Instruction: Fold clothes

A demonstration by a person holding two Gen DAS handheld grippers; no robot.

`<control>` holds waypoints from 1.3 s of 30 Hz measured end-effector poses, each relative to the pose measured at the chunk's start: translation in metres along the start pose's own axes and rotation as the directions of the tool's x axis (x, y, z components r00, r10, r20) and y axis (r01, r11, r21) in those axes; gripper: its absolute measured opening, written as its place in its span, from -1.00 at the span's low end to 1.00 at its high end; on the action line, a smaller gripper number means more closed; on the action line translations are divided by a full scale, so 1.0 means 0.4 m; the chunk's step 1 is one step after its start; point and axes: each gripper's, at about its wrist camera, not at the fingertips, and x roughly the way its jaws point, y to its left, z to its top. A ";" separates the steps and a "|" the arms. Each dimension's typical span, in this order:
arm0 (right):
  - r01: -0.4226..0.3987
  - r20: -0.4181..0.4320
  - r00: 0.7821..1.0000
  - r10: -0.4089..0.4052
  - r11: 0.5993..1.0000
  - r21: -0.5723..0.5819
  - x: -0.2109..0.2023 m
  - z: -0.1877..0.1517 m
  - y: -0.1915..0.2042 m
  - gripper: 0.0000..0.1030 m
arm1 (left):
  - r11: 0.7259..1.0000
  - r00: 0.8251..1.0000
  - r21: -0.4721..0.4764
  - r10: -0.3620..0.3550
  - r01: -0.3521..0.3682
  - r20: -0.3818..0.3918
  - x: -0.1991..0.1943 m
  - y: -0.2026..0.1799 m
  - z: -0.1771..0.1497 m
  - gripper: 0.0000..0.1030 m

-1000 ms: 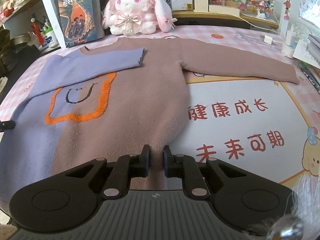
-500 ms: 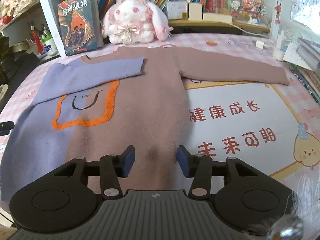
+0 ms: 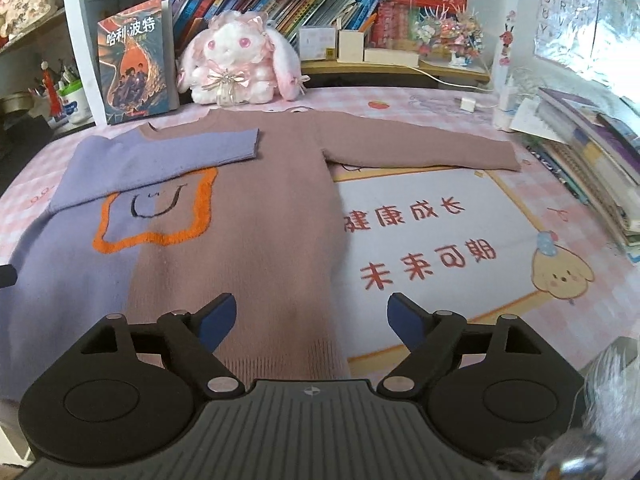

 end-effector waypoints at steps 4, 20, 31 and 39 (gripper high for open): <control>0.046 -0.001 0.999 -0.046 0.999 0.008 -0.030 -0.024 -0.015 0.61 | 0.999 0.999 0.008 -0.043 0.043 -0.018 0.015 -0.018 -0.006 0.60; 0.100 -0.001 0.995 -0.100 0.994 0.046 -0.044 -0.036 -0.075 0.62 | 0.998 0.997 0.025 -0.063 0.064 -0.037 0.043 -0.073 0.001 0.61; 0.008 0.008 1.000 -0.008 0.999 0.037 0.068 0.051 -0.174 0.62 | 0.990 0.993 -0.086 0.108 -0.112 -0.041 0.059 -0.129 0.005 0.62; -0.092 -0.004 0.996 0.092 0.994 0.058 0.189 0.170 -0.348 0.62 | 0.964 0.973 -0.136 0.225 -0.230 -0.054 0.065 -0.276 -0.016 0.62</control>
